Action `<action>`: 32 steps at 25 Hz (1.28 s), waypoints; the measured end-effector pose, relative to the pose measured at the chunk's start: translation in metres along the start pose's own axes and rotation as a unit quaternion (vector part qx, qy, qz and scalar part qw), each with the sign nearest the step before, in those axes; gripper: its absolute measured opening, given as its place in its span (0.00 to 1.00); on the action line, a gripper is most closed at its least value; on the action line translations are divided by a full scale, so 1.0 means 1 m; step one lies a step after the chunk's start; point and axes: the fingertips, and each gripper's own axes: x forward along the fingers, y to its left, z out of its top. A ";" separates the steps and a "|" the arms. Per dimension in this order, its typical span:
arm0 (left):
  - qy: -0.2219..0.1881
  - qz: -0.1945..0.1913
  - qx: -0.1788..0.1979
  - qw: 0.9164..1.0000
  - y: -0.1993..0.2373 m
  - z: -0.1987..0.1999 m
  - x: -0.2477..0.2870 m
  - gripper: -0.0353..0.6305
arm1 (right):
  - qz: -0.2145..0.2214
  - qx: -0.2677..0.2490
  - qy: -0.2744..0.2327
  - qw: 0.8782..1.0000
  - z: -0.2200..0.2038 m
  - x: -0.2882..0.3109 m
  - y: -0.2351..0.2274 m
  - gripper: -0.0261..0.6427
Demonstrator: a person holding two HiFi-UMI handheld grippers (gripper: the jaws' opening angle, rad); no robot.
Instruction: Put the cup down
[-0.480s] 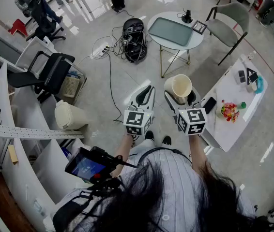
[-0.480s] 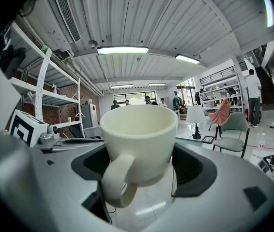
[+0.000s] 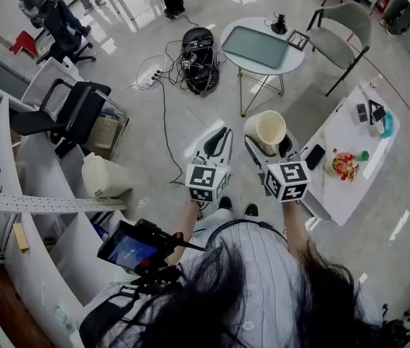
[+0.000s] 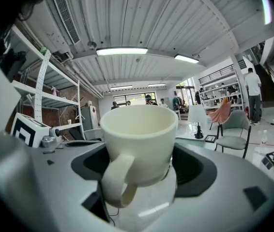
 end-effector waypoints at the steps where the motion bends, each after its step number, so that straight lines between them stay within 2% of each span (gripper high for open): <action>1: 0.001 -0.002 0.000 1.000 0.001 0.000 0.000 0.13 | -0.001 0.001 0.001 1.000 0.000 0.001 0.001 0.64; 19: 0.003 -0.021 0.010 1.000 0.053 -0.002 -0.002 0.13 | -0.030 0.008 0.002 1.000 -0.001 0.044 0.019 0.64; 32: 0.023 -0.027 -0.018 0.999 0.067 -0.020 0.020 0.13 | -0.032 0.010 0.024 0.999 -0.011 0.065 0.014 0.64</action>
